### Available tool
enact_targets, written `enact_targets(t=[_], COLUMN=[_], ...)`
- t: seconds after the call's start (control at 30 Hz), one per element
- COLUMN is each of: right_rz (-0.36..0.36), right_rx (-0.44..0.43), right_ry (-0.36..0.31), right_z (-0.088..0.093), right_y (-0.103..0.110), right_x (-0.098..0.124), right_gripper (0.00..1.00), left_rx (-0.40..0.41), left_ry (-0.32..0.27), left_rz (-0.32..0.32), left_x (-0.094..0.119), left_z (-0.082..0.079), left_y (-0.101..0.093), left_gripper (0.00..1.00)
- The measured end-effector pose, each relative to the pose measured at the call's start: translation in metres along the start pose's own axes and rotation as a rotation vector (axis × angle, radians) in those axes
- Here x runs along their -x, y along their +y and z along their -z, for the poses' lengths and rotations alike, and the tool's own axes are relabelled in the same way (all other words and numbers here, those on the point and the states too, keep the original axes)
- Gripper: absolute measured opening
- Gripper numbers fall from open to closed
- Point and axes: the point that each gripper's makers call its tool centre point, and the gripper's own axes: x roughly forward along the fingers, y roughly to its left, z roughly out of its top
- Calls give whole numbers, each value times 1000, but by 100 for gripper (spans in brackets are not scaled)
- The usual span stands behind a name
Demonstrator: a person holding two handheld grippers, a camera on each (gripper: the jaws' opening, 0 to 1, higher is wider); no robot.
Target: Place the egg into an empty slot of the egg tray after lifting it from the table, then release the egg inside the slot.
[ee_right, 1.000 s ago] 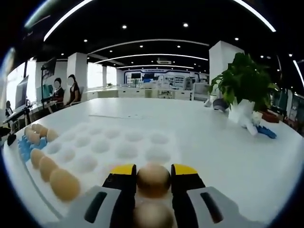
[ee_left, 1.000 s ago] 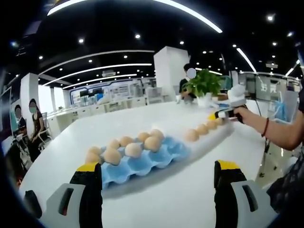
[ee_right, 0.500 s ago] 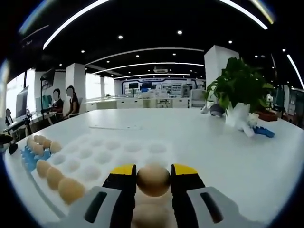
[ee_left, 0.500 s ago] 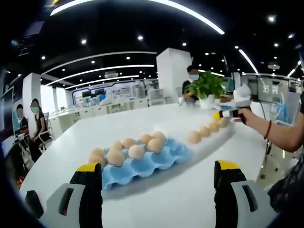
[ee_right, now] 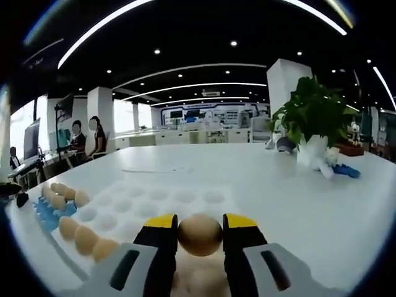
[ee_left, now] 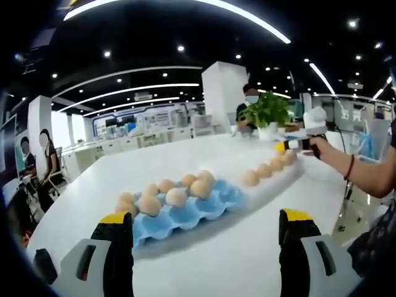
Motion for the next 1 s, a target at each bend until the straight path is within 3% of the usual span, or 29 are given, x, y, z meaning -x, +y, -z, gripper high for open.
enact_targets(t=[1.0], right_rz=[-173], right_rx=[20], right_ry=[3], right_z=[-9], right_y=[86], right_x=[-5], right_gripper=[29], left_rx=[4], left_ry=[4], left_rz=[-13], left_x=[12], left_z=[7], left_y=[8], left_gripper=[100])
